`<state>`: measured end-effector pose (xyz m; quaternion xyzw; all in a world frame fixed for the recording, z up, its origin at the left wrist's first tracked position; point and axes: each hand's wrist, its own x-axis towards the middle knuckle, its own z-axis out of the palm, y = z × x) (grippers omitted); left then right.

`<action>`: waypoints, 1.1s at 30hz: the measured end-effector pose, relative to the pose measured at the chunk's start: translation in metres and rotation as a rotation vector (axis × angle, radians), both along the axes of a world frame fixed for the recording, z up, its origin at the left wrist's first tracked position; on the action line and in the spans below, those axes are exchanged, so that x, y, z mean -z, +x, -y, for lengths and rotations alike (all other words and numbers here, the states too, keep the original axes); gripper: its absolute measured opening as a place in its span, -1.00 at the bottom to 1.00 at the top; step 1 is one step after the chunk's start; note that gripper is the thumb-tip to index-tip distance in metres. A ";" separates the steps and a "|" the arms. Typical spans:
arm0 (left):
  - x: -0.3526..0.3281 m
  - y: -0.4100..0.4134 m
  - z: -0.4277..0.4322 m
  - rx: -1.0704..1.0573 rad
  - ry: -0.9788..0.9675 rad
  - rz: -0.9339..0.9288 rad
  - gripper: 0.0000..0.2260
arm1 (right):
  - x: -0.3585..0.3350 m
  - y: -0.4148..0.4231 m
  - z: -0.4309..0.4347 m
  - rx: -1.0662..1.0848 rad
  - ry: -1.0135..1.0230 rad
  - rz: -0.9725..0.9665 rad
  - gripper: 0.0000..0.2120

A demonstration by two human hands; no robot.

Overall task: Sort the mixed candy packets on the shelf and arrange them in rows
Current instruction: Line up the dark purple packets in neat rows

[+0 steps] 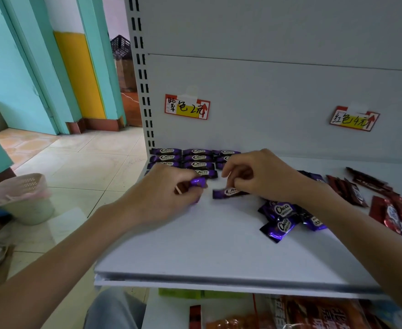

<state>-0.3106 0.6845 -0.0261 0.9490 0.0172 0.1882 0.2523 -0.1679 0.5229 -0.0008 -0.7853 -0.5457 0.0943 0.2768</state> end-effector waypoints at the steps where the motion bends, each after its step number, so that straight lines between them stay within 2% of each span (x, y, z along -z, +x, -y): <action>1: -0.001 0.002 -0.003 -0.002 -0.025 -0.017 -0.79 | 0.001 0.001 0.000 0.001 0.019 -0.024 -0.78; 4: -0.002 0.004 -0.010 -0.007 -0.015 -0.085 -0.80 | 0.008 0.006 0.002 0.025 0.014 0.057 -0.81; 6: 0.000 0.003 -0.012 -0.034 0.016 -0.091 -0.71 | 0.009 0.009 0.005 0.060 0.012 0.076 -0.80; 10: 0.004 0.001 -0.015 -0.022 -0.030 -0.101 -0.62 | 0.005 0.009 0.014 -0.014 -0.061 0.004 -0.91; 13: 0.005 0.000 -0.016 -0.013 -0.052 -0.082 -0.72 | 0.004 0.011 0.018 -0.079 -0.171 0.017 -0.81; 16: 0.003 0.001 -0.014 -0.028 -0.022 -0.045 -0.83 | 0.004 0.012 0.017 -0.070 -0.183 0.022 -0.81; 24: 0.010 -0.006 -0.026 -0.053 0.081 0.004 -0.87 | 0.000 0.020 0.021 0.025 -0.191 0.029 -0.83; 26: 0.011 -0.007 -0.027 -0.044 0.100 0.019 -0.80 | 0.000 0.022 0.019 0.031 -0.190 0.036 -0.83; 30: 0.009 -0.006 -0.021 0.061 0.092 -0.038 -0.78 | 0.004 0.024 0.015 0.042 -0.120 0.040 -0.84; 33: 0.010 -0.009 -0.020 0.052 0.113 -0.057 -0.81 | 0.007 0.027 0.015 0.039 -0.091 0.064 -0.83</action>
